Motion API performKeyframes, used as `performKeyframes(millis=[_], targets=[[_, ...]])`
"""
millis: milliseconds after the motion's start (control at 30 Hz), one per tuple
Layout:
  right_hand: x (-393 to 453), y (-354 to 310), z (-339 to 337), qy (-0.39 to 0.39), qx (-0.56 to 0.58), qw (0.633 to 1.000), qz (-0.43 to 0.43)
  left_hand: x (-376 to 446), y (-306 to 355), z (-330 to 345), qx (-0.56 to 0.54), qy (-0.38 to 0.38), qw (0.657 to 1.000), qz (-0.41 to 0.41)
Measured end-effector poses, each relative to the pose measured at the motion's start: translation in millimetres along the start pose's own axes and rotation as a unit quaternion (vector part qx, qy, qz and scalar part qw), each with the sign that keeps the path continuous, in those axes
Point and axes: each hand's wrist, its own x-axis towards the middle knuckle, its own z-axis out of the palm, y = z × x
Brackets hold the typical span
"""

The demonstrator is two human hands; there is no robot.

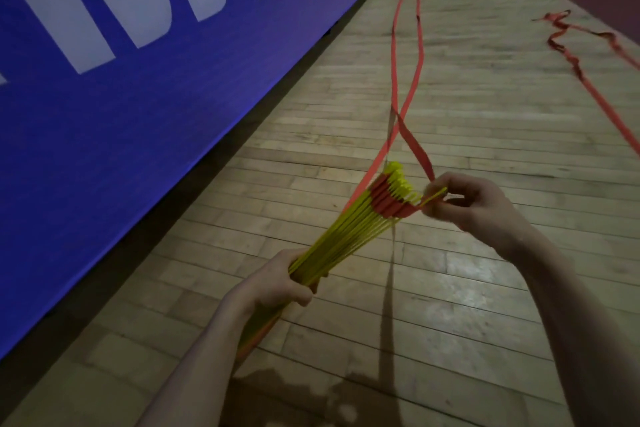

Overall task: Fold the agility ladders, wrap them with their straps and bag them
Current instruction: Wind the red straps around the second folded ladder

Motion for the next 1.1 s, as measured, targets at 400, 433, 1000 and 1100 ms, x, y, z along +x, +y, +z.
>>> performKeyframes(millis=[400, 433, 1000, 1100], targets=[[2.0, 4.9, 32.6, 0.159, 0.075, 0.983, 0.062, 10.1, 6.1, 14.0, 0.006, 0.059, 0.998, 0.011], [-0.2, 7.3, 33.4, 0.155, 0.123, 0.976, 0.087, 11.9, 5.0, 15.8, -0.003, 0.077, 0.997, 0.012], [-8.0, 2.4, 67.3, 0.078, 0.067, 0.975, 0.198, 32.6, -2.6, 69.2, 0.285, 0.355, 0.89, 0.02], [-9.1, 0.7, 71.5, 0.202, 0.08, 0.955, 0.2, 37.5, -4.8, 86.7, 0.335, 0.415, 0.839, 0.106]])
